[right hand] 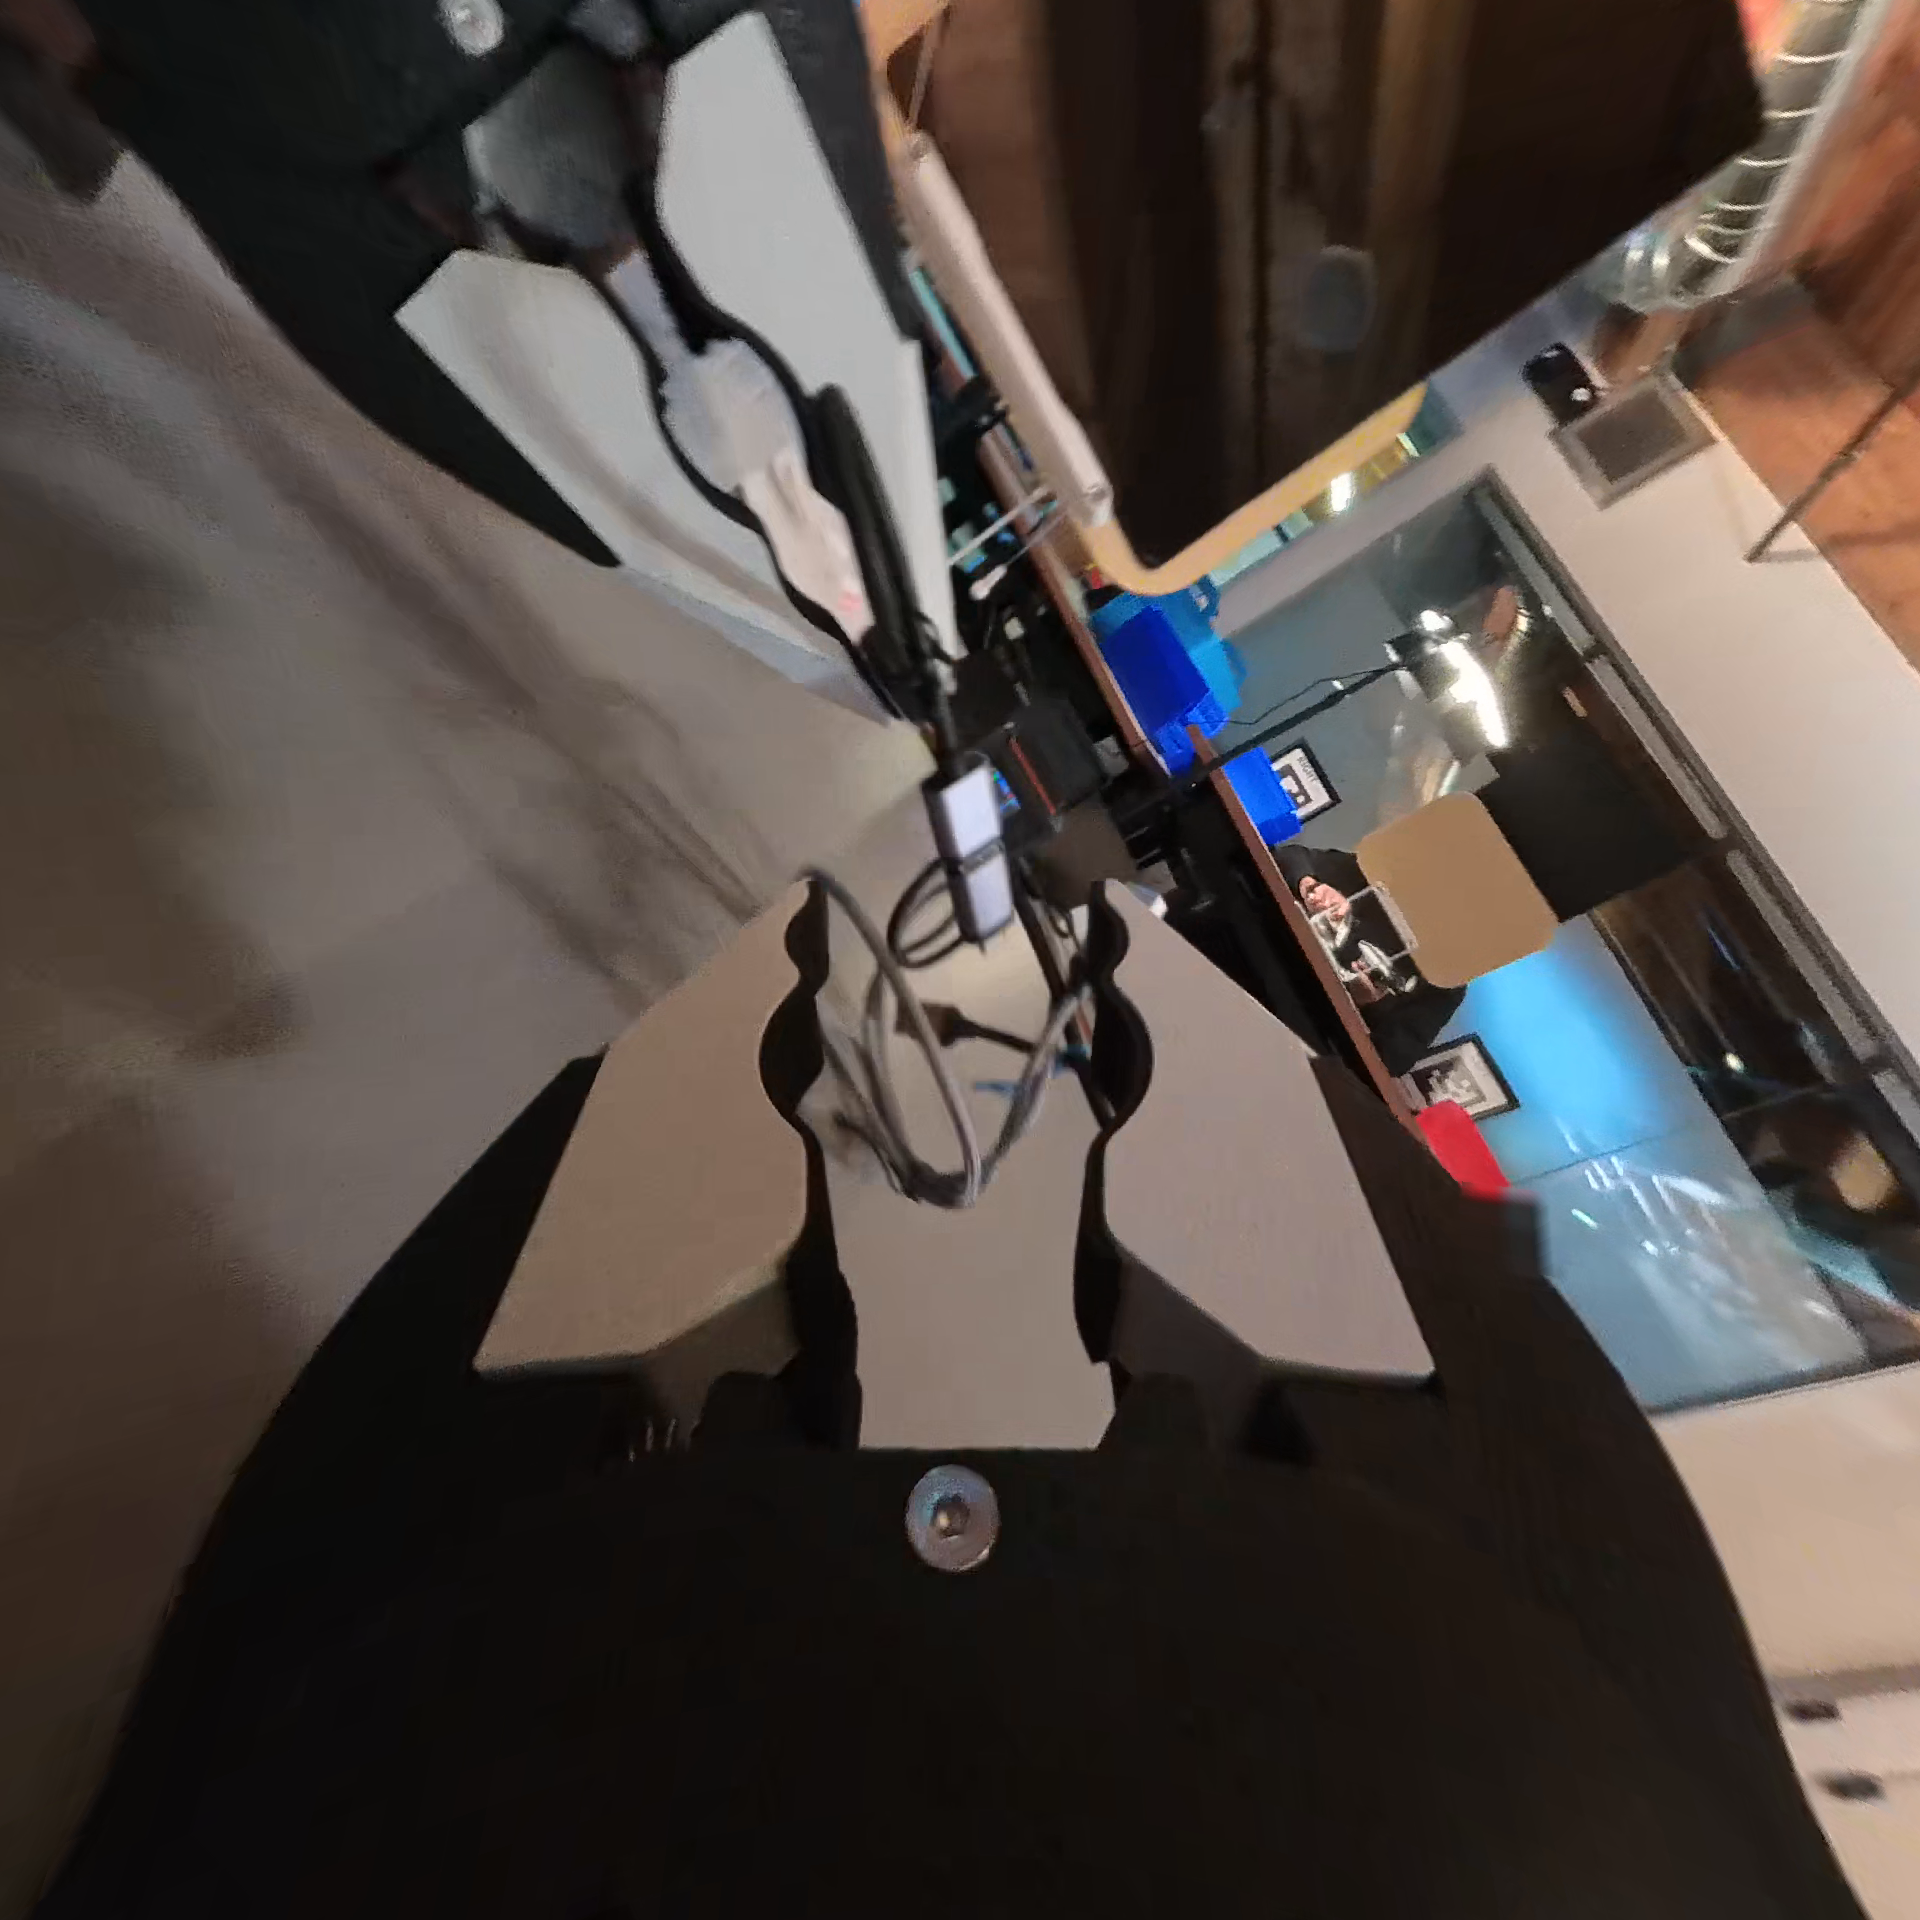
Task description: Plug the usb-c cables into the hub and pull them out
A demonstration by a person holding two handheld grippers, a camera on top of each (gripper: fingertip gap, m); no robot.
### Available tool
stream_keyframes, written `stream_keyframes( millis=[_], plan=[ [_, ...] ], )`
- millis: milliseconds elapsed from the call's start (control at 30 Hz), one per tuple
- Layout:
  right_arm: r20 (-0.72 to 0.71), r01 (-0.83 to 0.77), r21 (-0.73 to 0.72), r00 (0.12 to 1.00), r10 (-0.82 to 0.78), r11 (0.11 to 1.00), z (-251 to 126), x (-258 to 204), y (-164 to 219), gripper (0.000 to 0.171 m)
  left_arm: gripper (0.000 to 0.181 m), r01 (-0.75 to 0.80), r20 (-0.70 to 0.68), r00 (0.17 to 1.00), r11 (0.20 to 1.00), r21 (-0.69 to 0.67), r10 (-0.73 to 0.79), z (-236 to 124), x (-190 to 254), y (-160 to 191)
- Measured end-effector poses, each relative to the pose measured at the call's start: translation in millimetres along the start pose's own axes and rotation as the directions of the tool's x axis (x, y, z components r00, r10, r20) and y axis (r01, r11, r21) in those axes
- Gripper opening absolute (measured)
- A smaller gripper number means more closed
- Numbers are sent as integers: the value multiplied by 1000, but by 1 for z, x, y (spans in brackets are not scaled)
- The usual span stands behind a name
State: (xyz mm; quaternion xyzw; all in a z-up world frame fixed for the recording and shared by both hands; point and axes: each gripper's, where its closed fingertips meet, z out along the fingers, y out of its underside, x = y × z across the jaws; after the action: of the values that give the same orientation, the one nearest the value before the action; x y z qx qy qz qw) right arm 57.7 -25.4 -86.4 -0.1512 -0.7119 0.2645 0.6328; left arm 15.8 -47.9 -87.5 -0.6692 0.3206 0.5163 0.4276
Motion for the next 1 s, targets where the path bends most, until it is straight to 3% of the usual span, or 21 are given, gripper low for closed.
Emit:
stream_keyframes(
  millis=[100, 233, 367, 467, 667, 833, 900, 1000],
  plan=[
    [4, 23, 9, 1000, -23, 1000, -2, 2, -3, 44, 7, 34, -38, 999, 996, 79, -31, 7, 11, -6],
    [-6, -176, 103, 984, 177, 979, -14, 32, -12, 37, 7, -55, -55, 996, 987, 154, 64, 9, 32, -9],
    [157, -134, -114, 976, 151, 984, 6, 17, 17, 30, 7, -135, -97, 982, 967, 218, 160, 7, 55, -14],
    [350, -132, -199, 916, 196, 971, 16, -9, 19, 30, 7, -236, -79, 962, 940, 248, 262, 5, 65, -14],
    [434, 157, -219, 900, -48, 963, 32, -36, 39, 22, 7, 4, -190, 980, 959, 284, 52, 2, 62, -15],
    [425, 214, -189, 897, -117, 958, 37, -41, 43, 10, 7, 58, -223, 975, 953, 297, 10, 0, 63, -15],
    [419, 150, -219, 907, -46, 964, 36, -37, 47, 17, 7, 37, -216, 976, 950, 309, 32, -1, 64, -15],
    [394, -72, -214, 906, 154, 974, 31, -25, 40, 26, 6, 27, -211, 977, 951, 309, 41, -1, 64, -16]
  ],
)
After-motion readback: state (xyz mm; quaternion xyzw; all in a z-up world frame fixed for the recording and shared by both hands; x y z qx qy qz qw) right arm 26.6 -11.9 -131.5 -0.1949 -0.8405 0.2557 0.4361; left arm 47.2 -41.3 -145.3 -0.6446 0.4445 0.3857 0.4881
